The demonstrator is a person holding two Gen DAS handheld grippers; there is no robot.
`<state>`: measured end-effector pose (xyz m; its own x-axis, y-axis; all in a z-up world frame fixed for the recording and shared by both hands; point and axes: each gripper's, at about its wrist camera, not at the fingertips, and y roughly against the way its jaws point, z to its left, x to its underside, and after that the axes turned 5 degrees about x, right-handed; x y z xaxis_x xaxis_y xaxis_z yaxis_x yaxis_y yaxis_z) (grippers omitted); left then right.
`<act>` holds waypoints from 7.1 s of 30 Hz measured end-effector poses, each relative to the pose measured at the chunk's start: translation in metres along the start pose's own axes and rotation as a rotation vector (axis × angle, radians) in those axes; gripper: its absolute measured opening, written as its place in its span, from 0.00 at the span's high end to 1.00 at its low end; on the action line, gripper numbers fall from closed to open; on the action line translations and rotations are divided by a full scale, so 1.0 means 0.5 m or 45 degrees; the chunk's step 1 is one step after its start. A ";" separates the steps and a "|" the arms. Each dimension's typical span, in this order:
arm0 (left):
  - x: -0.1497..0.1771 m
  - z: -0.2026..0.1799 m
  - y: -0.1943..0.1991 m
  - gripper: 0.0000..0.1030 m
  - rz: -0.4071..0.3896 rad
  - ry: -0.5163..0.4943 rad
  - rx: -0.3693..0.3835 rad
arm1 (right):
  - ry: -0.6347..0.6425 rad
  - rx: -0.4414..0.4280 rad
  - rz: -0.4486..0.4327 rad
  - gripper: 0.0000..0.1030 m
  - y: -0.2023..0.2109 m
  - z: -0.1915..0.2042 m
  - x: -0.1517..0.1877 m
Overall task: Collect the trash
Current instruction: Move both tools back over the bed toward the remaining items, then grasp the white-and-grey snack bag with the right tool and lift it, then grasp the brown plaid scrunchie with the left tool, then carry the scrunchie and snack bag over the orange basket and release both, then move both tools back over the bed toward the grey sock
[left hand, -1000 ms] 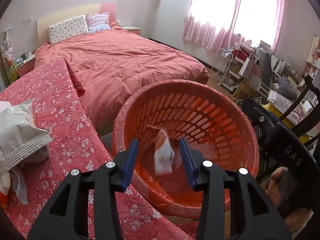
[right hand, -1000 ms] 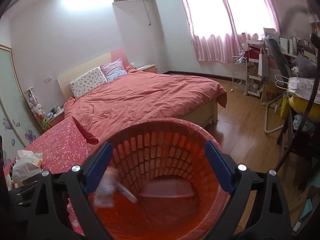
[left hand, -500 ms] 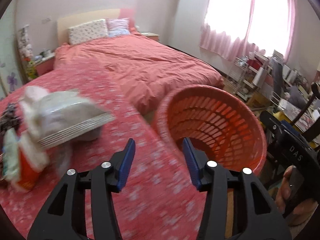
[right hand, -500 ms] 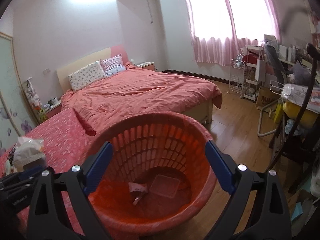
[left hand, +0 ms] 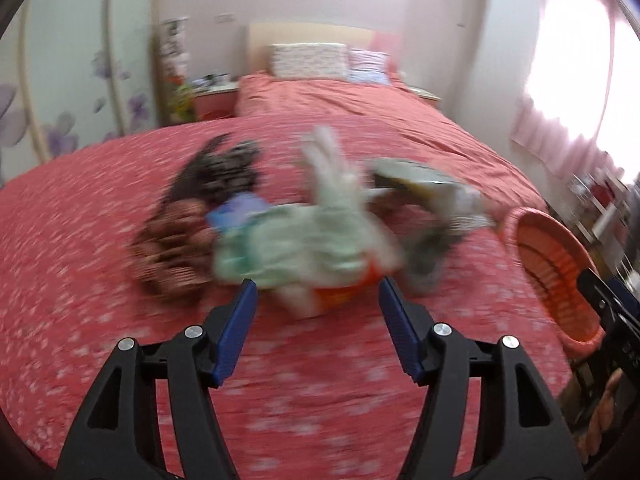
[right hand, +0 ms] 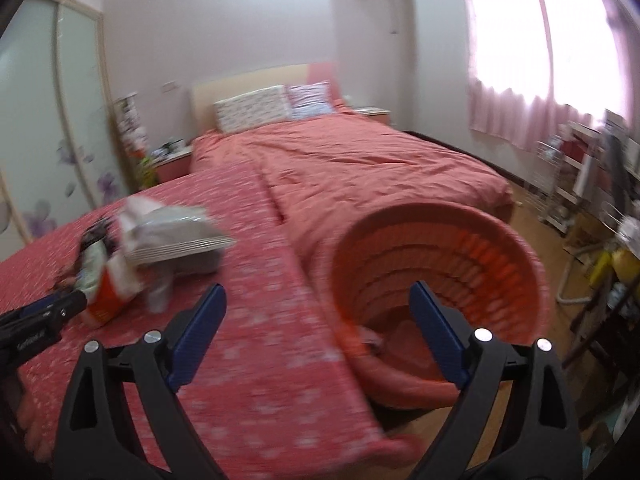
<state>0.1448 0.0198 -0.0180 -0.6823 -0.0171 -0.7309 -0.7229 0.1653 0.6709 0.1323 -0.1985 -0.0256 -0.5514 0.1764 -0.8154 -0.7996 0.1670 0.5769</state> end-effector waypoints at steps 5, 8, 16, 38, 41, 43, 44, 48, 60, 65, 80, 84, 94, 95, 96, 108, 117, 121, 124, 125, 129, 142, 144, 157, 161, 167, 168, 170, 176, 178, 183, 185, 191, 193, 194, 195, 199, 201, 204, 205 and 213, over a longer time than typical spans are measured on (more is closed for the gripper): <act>0.003 0.080 0.006 0.39 -0.004 0.087 -0.089 | 0.023 -0.093 0.032 0.25 -0.011 0.087 -0.013; 0.003 0.121 0.015 0.39 -0.019 0.121 -0.120 | 0.035 -0.125 0.028 0.27 -0.021 0.136 -0.032; 0.020 0.189 0.027 0.39 -0.014 0.184 -0.112 | 0.100 -0.087 0.016 0.27 -0.072 0.232 -0.078; 0.007 0.204 0.006 0.39 0.003 0.184 -0.051 | 0.061 -0.125 0.094 0.99 -0.110 0.204 -0.072; 0.004 0.200 0.008 0.39 -0.003 0.179 -0.050 | 0.040 -0.127 0.059 0.87 -0.094 0.184 -0.075; 0.003 0.195 0.006 0.39 -0.002 0.173 -0.049 | 0.013 -0.097 0.023 0.47 -0.086 0.166 -0.084; 0.002 0.193 0.005 0.39 -0.001 0.169 -0.048 | 0.007 -0.079 0.010 0.39 -0.086 0.160 -0.088; -0.001 0.183 -0.002 0.39 0.002 0.152 -0.046 | -0.019 -0.044 0.067 0.39 -0.131 0.145 -0.112; -0.014 0.164 -0.025 0.39 0.012 0.119 -0.051 | 0.143 0.030 0.336 0.50 -0.325 0.190 -0.111; -0.013 0.167 -0.034 0.39 0.022 0.121 -0.052 | 0.084 -0.002 0.334 0.89 -0.327 0.163 -0.111; -0.019 0.184 -0.051 0.39 0.041 0.153 -0.012 | 0.004 -0.032 0.159 0.93 -0.174 0.113 -0.126; -0.028 0.192 -0.063 0.39 0.055 0.188 -0.030 | 0.003 -0.041 0.177 0.93 -0.151 0.107 -0.105; -0.021 0.170 -0.089 0.72 0.077 0.116 -0.079 | -0.020 -0.063 0.203 0.91 -0.116 0.093 -0.061; -0.020 0.170 -0.087 0.75 0.069 0.114 -0.077 | -0.022 -0.061 0.207 0.91 -0.115 0.090 -0.058; -0.020 0.172 -0.082 0.80 0.058 0.115 -0.069 | -0.027 -0.063 0.210 0.91 -0.113 0.087 -0.054; -0.025 0.164 0.002 0.86 -0.070 0.094 0.024 | -0.055 -0.090 0.176 0.91 -0.068 0.068 -0.041; -0.046 0.119 0.057 0.86 -0.122 0.061 0.127 | -0.073 -0.074 0.146 0.91 -0.030 0.052 -0.040; -0.053 0.077 0.067 0.86 -0.125 0.029 0.187 | -0.092 -0.043 0.129 0.91 -0.013 0.030 -0.038; -0.051 0.033 0.072 0.86 -0.125 -0.009 0.231 | -0.119 -0.006 0.121 0.91 -0.004 0.002 -0.036; -0.051 0.012 0.073 0.86 -0.126 -0.028 0.249 | -0.127 0.007 0.119 0.91 -0.002 -0.007 -0.035; -0.050 -0.055 0.068 0.86 -0.119 -0.087 0.322 | -0.169 0.077 0.111 0.90 0.007 -0.056 -0.029; -0.029 -0.251 0.014 0.86 -0.045 -0.230 0.548 | -0.333 0.306 0.115 0.90 0.005 -0.220 -0.005; -0.028 -0.280 0.001 0.86 -0.034 -0.247 0.576 | -0.355 0.324 0.118 0.90 -0.001 -0.240 -0.003; -0.008 -0.400 -0.059 0.86 0.058 -0.312 0.669 | -0.388 0.379 0.193 0.87 -0.070 -0.319 0.001; 0.000 -0.430 -0.083 0.86 0.091 -0.339 0.680 | -0.392 0.376 0.223 0.84 -0.094 -0.336 -0.003; 0.006 -0.453 -0.107 0.84 0.127 -0.360 0.680 | -0.348 0.361 0.217 0.61 -0.109 -0.337 -0.009; 0.006 -0.453 -0.108 0.84 0.134 -0.362 0.681 | -0.342 0.351 0.217 0.59 -0.110 -0.337 -0.009; 0.005 -0.455 -0.116 0.83 0.150 -0.365 0.678 | -0.341 0.335 0.215 0.55 -0.111 -0.335 -0.007; 0.006 -0.467 -0.136 0.78 0.193 -0.373 0.679 | -0.370 0.339 0.197 0.40 -0.101 -0.352 0.004; 0.009 -0.469 -0.145 0.68 0.220 -0.369 0.680 | -0.380 0.353 0.196 0.40 -0.097 -0.361 0.008; 0.012 -0.468 -0.153 0.64 0.245 -0.367 0.664 | -0.399 0.380 0.203 0.40 -0.091 -0.377 0.015; 0.011 -0.458 -0.149 0.62 0.237 -0.369 0.653 | -0.398 0.385 0.202 0.40 -0.087 -0.379 0.015; -0.005 -0.411 -0.115 0.57 0.174 -0.356 0.592 | -0.375 0.373 0.179 0.40 -0.065 -0.355 0.008; -0.010 -0.384 -0.098 0.57 0.144 -0.340 0.558 | -0.363 0.361 0.170 0.40 -0.056 -0.339 0.004; -0.012 -0.371 -0.091 0.56 0.130 -0.333 0.545 | -0.354 0.353 0.165 0.40 -0.052 -0.330 0.003; -0.014 -0.350 -0.077 0.56 0.106 -0.328 0.518 | -0.340 0.340 0.157 0.40 -0.046 -0.317 -0.001; -0.018 -0.290 -0.049 0.55 0.052 -0.302 0.431 | -0.299 0.292 0.136 0.40 -0.030 -0.272 -0.015; -0.020 -0.255 -0.038 0.55 0.032 -0.285 0.377 | -0.274 0.256 0.126 0.40 -0.023 -0.238 -0.022; -0.023 -0.184 -0.023 0.55 0.006 -0.225 0.294 | -0.230 0.195 0.117 0.40 -0.018 -0.188 -0.030; -0.024 -0.164 -0.020 0.55 0.003 -0.209 0.274 | -0.216 0.178 0.116 0.40 -0.018 -0.171 -0.035; -0.024 0.010 0.004 0.49 -0.051 -0.050 0.065 | -0.074 -0.013 0.163 0.48 -0.046 0.023 -0.035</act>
<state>0.1521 0.0254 -0.0082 -0.6474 0.0139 -0.7620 -0.7423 0.2152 0.6346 0.1631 -0.1941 -0.0241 -0.6348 0.2518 -0.7305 -0.7258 0.1299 0.6755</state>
